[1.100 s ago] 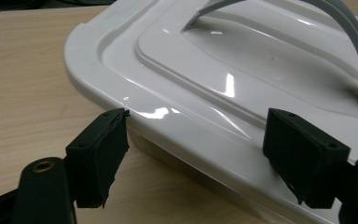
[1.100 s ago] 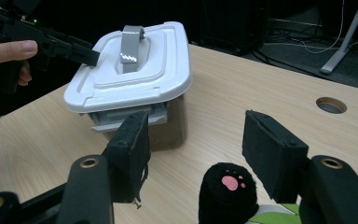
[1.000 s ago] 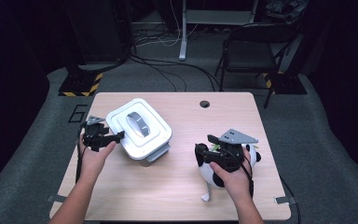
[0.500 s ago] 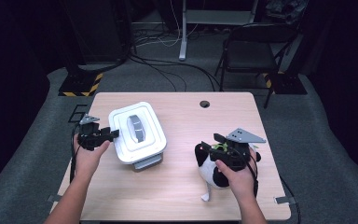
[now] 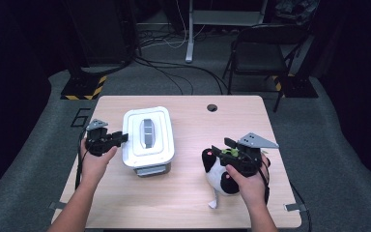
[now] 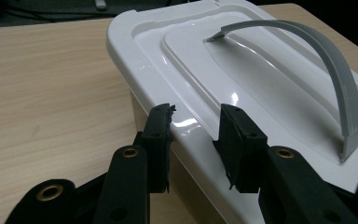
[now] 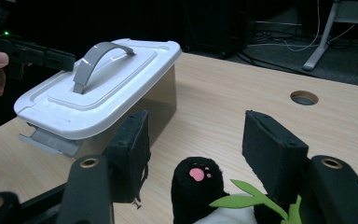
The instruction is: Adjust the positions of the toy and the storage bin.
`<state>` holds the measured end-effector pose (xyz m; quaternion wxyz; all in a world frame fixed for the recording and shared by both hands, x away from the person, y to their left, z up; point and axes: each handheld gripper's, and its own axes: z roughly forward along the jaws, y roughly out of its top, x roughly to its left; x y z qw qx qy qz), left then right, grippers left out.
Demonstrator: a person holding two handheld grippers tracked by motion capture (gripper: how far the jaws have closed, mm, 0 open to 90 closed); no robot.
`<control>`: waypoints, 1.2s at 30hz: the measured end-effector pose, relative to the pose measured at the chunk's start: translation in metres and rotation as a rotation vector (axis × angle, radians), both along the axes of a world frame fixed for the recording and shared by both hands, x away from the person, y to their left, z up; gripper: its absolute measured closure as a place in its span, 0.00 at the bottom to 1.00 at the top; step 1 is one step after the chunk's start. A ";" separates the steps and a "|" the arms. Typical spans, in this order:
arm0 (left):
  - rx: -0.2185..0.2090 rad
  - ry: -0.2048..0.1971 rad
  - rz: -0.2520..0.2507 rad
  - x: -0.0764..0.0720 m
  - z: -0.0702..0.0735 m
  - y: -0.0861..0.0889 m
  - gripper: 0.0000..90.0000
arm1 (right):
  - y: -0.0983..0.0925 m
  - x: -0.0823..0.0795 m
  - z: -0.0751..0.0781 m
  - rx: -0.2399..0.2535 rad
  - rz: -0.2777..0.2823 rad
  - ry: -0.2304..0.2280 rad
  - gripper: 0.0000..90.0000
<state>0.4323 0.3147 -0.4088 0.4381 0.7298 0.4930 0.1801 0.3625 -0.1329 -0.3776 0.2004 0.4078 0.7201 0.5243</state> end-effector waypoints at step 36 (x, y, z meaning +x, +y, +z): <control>0.057 -0.021 -0.132 -0.001 0.028 -0.062 0.51 | -0.007 0.001 -0.006 0.006 -0.018 0.015 0.45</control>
